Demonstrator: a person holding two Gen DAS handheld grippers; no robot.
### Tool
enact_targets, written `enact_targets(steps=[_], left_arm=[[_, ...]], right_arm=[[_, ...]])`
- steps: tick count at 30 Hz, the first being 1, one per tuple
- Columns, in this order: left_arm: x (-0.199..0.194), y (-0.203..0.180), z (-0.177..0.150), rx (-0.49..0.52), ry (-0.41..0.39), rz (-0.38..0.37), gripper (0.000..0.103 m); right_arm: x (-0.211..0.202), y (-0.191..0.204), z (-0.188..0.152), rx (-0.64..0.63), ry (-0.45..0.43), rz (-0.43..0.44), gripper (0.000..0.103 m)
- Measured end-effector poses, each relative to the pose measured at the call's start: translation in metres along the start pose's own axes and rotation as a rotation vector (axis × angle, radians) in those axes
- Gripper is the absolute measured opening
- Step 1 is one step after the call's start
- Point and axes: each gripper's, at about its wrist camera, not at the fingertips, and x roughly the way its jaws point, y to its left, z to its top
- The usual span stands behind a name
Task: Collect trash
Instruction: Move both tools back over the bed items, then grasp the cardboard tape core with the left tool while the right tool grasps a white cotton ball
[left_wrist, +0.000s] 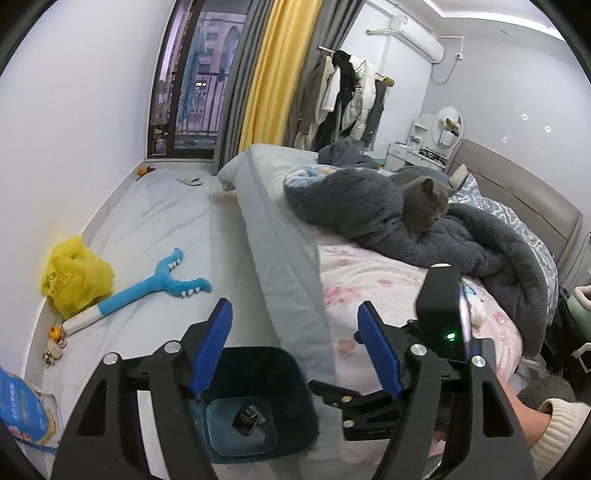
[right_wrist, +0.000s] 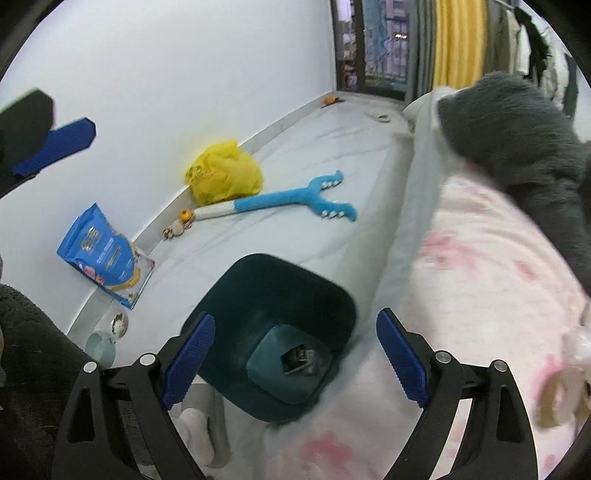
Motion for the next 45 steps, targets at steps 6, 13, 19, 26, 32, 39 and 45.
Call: enact_targets(steps=[6, 13, 19, 26, 32, 39, 45], left_arm=[[0.013, -0.028, 0.005, 0.023, -0.003, -0.035, 0.077], [0.023, -0.054, 0.008, 0.057, -0.009, -0.062, 0.08], [0.035, -0.073, 0.009, 0.058, -0.003, -0.093, 0.082], [0.052, -0.096, 0.004, 0.075, 0.024, -0.12, 0.082], [0.07, -0.118, -0.004, 0.099, 0.058, -0.142, 0.082], [0.098, -0.138, -0.016, 0.108, 0.114, -0.177, 0.083], [0.121, -0.155, -0.027, 0.121, 0.162, -0.187, 0.083]], right_arm=[[-0.033, -0.03, -0.007, 0.013, -0.047, -0.062, 0.09], [-0.066, -0.066, -0.014, 0.04, -0.095, -0.125, 0.09], [-0.088, -0.093, -0.024, 0.081, -0.118, -0.18, 0.091], [-0.107, -0.124, -0.046, 0.13, -0.127, -0.229, 0.092], [-0.124, -0.156, -0.063, 0.189, -0.151, -0.26, 0.093], [-0.135, -0.178, -0.078, 0.169, -0.121, -0.285, 0.095], [-0.14, -0.195, -0.093, 0.117, -0.078, -0.31, 0.097]])
